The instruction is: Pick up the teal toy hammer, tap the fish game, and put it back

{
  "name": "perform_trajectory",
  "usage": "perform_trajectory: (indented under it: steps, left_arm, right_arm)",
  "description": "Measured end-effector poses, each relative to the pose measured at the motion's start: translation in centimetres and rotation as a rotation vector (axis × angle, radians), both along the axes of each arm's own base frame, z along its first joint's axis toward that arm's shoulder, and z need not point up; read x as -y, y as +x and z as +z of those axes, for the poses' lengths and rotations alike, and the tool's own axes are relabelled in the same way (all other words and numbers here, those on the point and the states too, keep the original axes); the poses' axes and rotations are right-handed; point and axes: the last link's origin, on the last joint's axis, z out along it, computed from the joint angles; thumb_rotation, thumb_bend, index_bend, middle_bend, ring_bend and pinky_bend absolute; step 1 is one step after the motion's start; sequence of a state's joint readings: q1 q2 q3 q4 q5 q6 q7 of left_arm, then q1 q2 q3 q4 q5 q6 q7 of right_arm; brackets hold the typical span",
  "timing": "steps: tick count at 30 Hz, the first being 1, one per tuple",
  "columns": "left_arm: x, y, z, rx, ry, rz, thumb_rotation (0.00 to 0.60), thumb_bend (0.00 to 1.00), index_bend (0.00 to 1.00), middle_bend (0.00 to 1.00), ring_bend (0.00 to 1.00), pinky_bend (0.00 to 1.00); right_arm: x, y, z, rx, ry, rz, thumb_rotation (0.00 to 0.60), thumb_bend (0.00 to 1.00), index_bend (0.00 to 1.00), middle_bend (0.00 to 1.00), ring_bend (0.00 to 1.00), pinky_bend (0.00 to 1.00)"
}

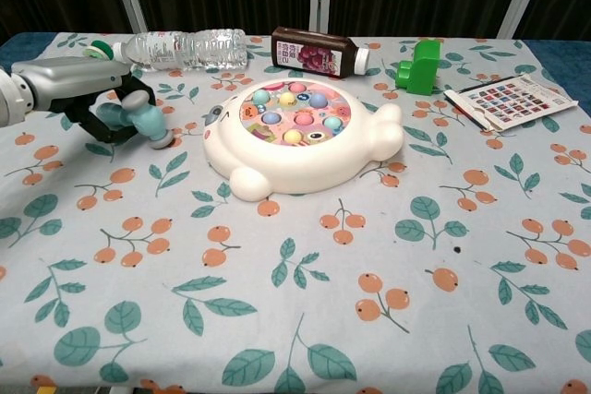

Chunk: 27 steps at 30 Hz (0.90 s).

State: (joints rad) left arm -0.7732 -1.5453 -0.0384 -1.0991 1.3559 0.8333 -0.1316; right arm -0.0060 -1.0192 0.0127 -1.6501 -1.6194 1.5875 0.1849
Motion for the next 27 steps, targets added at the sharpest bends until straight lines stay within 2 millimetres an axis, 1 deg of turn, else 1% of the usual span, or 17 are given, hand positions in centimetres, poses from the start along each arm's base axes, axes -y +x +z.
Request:
perform_trajectory:
  steps: [3,7,9,13,15,19,22,25,27]
  left_arm:
    - [0.0,0.0,0.1,0.0,0.003,0.001,0.6,0.42,0.37,0.35,0.26,0.25]
    - [0.1,0.0,0.3,-0.002,0.005,0.002,0.6,0.42,0.35,0.34,0.26,0.25]
    - [0.2,0.1,0.3,-0.001,0.007,0.003,0.6,0.4,0.33,0.33,0.26,0.25]
    - [0.3,0.2,0.5,0.004,0.013,0.004,0.6,0.32,0.26,0.28,0.21,0.24]
    - [0.3,0.3,0.7,0.01,0.017,0.003,0.6,0.29,0.21,0.23,0.16,0.22]
    - [0.4,0.6,1.3,0.027,0.036,-0.003,0.6,0.28,0.17,0.2,0.13,0.19]
    - [0.4,0.6,2.3,0.048,0.063,-0.002,0.6,0.27,0.17,0.2,0.13,0.18]
    - [0.5,0.1,4.1,0.074,0.111,0.006,0.6,0.25,0.17,0.2,0.13,0.17]
    - [0.8,-0.5,5.8,0.095,0.163,0.019,0.6,0.22,0.18,0.2,0.13,0.17]
  right_arm:
    - [0.0,0.0,0.0,0.0,0.0,0.0,0.6,0.22,0.0,0.14,0.0,0.0]
    - [0.1,0.1,0.0,-0.001,0.0,0.003,0.6,0.22,0.0,0.14,0.0,0.0]
    - [0.1,0.1,0.0,-0.001,-0.002,0.003,0.6,0.22,0.0,0.14,0.0,0.0]
    - [0.0,0.1,0.0,-0.001,-0.003,0.003,0.6,0.22,0.0,0.14,0.0,0.0]
    - [0.0,0.1,0.1,-0.001,-0.004,0.005,0.6,0.22,0.0,0.14,0.0,0.0]
    - [0.0,0.1,0.1,-0.003,-0.003,0.007,0.6,0.22,0.0,0.14,0.0,0.0]
    - [0.1,0.2,0.2,-0.005,-0.004,0.01,0.6,0.22,0.0,0.14,0.0,0.0]
    - [0.2,0.1,0.4,-0.007,-0.003,0.011,0.6,0.22,0.0,0.14,0.0,0.0]
    - [0.3,0.1,0.6,-0.006,-0.002,0.01,0.6,0.22,0.0,0.14,0.0,0.0]
